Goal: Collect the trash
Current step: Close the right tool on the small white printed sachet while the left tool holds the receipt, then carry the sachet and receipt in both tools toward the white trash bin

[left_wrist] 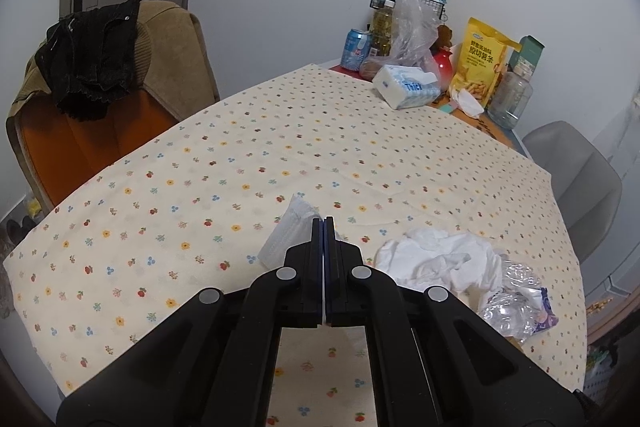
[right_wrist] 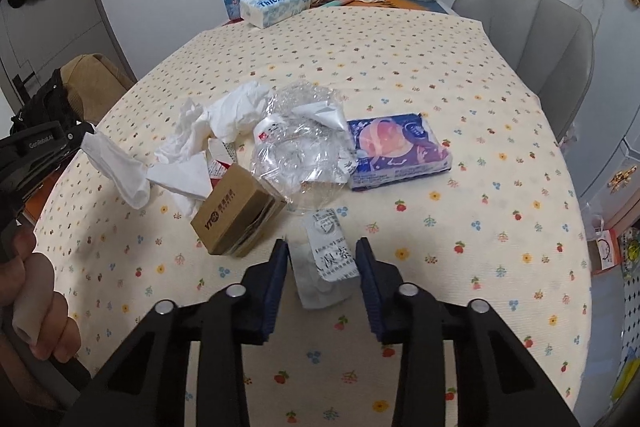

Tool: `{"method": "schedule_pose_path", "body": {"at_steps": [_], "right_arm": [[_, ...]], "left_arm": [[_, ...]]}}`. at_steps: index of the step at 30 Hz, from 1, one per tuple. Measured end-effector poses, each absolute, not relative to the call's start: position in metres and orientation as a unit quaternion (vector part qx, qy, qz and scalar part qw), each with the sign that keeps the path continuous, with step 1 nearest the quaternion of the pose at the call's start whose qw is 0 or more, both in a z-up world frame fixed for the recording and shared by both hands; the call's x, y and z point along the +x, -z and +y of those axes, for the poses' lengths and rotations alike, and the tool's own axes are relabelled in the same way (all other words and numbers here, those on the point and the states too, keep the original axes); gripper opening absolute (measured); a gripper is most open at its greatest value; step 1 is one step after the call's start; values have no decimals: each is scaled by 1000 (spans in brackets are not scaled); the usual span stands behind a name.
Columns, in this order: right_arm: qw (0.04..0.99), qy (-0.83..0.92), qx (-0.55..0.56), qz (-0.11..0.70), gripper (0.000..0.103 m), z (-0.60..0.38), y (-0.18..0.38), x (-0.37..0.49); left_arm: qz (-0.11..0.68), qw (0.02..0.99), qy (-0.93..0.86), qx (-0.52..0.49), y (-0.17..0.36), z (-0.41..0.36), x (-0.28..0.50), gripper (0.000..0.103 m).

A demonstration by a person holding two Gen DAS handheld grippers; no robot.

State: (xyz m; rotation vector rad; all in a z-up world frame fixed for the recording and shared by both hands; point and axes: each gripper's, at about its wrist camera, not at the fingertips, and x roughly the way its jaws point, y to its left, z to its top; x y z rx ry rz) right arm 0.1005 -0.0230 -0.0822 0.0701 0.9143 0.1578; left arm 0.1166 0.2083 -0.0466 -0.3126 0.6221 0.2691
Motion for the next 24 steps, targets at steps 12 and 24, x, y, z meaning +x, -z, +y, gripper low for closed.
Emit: {"method": "schedule_pose_path", "body": {"at_steps": [12, 24], "right_arm": [[918, -54, 48, 389, 28, -56, 48, 86], [941, -21, 71, 329, 28, -101, 7, 57]], "left_arm": [[293, 944, -98, -116, 24, 161, 111, 2], [258, 962, -51, -78, -13, 100, 97, 2]]}}
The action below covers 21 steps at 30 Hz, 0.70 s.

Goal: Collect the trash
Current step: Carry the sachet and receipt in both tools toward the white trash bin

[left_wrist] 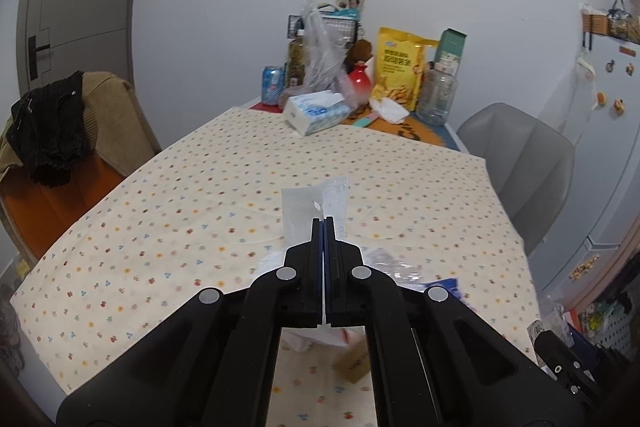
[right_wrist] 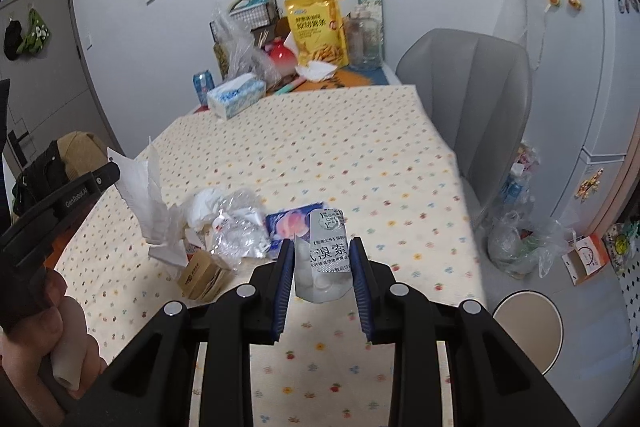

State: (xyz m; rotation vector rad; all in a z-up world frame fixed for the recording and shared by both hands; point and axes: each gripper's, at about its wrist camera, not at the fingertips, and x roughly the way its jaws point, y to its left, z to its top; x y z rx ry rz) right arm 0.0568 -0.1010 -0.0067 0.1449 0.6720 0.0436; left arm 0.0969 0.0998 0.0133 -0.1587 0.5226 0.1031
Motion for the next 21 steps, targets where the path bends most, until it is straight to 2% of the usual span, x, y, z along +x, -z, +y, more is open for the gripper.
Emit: {"method": "schedule_pose_path", "body": {"at_steps": [11, 21], "right_arm": [[950, 18, 93, 297, 28, -157, -15, 38], [947, 59, 113, 295, 28, -215, -13, 32]], "left_arm": [[244, 969, 1, -48, -34, 30, 96, 2], [259, 964, 53, -24, -28, -43, 106, 2]]}}
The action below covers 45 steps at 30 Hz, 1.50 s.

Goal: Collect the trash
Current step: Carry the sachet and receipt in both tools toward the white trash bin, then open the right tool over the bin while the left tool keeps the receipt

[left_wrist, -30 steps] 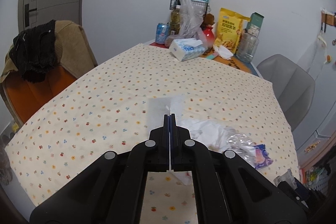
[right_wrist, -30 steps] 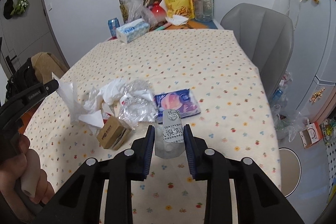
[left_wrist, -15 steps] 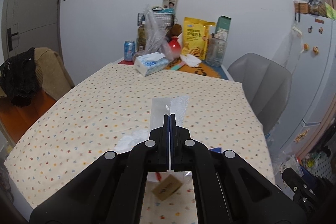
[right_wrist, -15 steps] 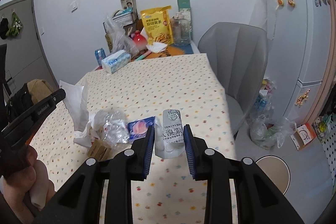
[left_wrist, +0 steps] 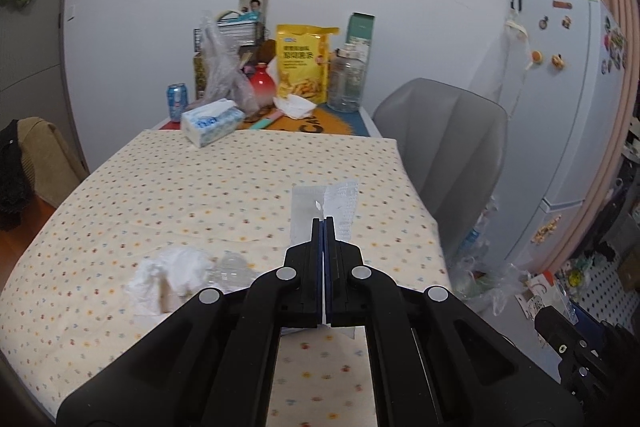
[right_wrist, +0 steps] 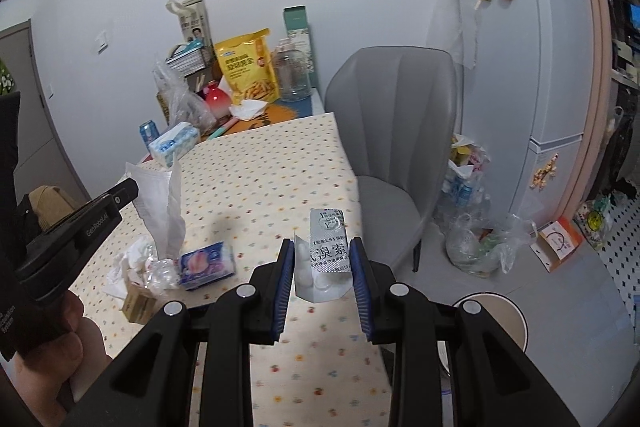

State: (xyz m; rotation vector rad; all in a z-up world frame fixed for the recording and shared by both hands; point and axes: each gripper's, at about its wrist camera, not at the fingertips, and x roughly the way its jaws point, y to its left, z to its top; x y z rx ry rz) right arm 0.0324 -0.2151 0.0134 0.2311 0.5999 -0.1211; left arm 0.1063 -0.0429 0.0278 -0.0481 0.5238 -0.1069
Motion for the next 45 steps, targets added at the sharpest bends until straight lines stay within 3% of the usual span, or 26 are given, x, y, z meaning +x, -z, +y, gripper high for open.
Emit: {"method": "schedule_pose_path", "body": {"at_steps": [31, 45], "right_arm": [[903, 216, 210, 307, 29, -414, 34, -4], [875, 245, 254, 331, 30, -479, 77, -2]], "left_arm": [[321, 917, 219, 85, 25, -292, 114, 2], [345, 902, 229, 125, 52, -348, 120, 2]]}}
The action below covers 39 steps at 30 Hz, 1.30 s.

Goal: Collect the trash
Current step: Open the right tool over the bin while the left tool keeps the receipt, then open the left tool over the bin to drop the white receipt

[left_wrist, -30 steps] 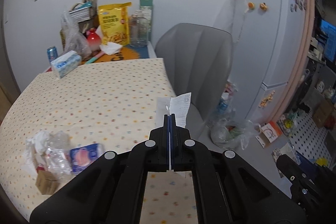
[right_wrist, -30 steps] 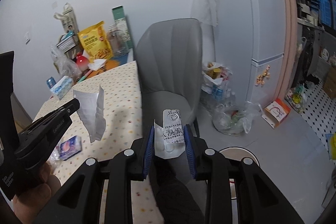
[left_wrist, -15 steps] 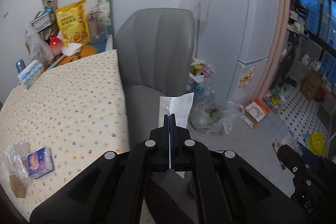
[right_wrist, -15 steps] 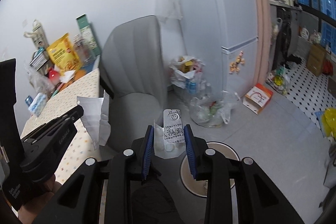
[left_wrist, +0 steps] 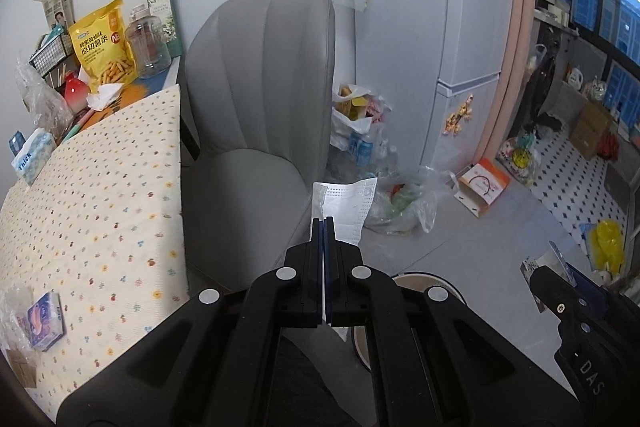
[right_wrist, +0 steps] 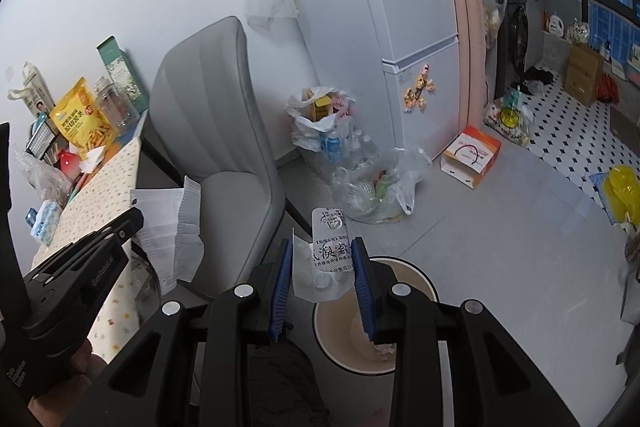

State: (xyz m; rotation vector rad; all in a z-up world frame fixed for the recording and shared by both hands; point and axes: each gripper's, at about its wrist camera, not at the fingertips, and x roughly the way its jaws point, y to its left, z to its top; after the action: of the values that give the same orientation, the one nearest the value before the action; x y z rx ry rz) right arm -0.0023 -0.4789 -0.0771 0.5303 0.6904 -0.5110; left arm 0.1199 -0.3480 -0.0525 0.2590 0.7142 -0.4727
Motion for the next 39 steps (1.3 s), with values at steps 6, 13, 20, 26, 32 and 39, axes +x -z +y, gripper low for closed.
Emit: {"method": "schedule_pose_path", "body": {"at_steps": [6, 13, 20, 26, 32, 39], "right_arm": [[882, 244, 243, 323, 64, -488, 83, 6], [867, 271, 260, 327, 69, -507, 90, -8], [856, 329, 240, 317, 88, -519, 82, -42], [838, 364, 259, 314, 88, -540, 85, -73], [826, 382, 269, 316, 88, -553, 92, -94], [819, 381, 285, 321, 88, -560, 104, -100]], "left_arm": [[353, 898, 226, 132, 59, -356, 125, 2], [359, 892, 233, 143, 67, -368, 122, 2], [365, 878, 270, 152, 75, -402, 104, 2], [374, 860, 306, 165, 83, -429, 84, 2], [388, 844, 326, 176, 94, -448, 71, 2], [407, 829, 333, 191, 109, -461, 65, 2]]}}
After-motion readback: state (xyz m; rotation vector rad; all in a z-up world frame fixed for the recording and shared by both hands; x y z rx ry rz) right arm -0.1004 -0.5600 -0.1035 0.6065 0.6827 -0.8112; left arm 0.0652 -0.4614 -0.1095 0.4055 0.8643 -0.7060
